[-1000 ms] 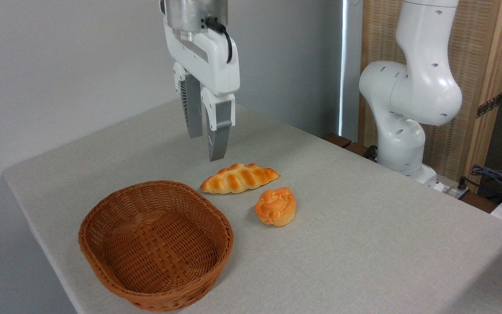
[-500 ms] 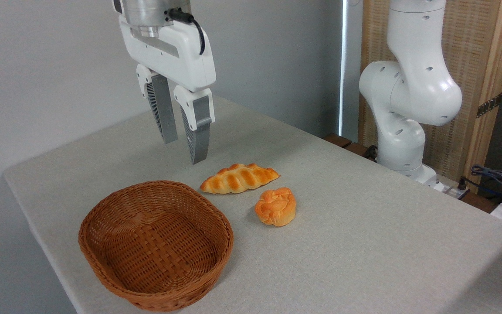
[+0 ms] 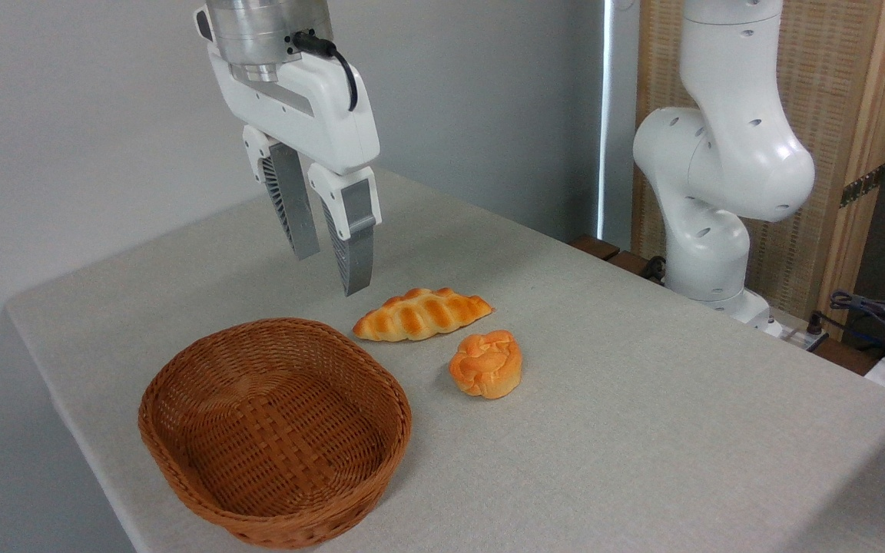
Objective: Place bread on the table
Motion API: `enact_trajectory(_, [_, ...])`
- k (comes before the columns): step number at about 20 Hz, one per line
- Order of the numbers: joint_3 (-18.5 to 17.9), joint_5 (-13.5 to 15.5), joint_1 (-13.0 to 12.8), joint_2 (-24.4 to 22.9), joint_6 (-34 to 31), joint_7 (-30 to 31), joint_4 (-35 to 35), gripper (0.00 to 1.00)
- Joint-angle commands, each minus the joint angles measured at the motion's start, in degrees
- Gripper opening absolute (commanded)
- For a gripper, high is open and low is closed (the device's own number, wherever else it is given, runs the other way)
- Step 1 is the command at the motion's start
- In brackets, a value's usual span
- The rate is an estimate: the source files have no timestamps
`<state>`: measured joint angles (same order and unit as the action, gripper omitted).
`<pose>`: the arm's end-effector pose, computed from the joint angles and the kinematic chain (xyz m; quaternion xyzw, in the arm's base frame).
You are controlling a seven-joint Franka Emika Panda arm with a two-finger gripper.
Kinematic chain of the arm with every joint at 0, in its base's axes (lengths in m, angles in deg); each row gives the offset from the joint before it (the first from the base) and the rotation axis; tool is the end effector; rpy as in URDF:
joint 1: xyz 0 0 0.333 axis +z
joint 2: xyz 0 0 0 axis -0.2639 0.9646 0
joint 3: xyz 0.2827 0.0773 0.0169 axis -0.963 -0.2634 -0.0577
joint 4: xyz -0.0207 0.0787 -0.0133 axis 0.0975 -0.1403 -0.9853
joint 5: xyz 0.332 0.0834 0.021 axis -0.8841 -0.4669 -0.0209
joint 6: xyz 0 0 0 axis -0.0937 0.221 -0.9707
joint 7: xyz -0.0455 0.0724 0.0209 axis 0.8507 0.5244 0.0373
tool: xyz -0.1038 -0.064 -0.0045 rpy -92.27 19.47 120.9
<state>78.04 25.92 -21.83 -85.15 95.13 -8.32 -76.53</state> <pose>0.5118 -0.0395 0.5810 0.9226 -0.3853 0.0098 0.0174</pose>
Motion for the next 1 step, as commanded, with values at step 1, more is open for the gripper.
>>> enact_trajectory(1, [-0.4,-0.7,0.2,0.9,-1.3,0.2,1.5,1.0])
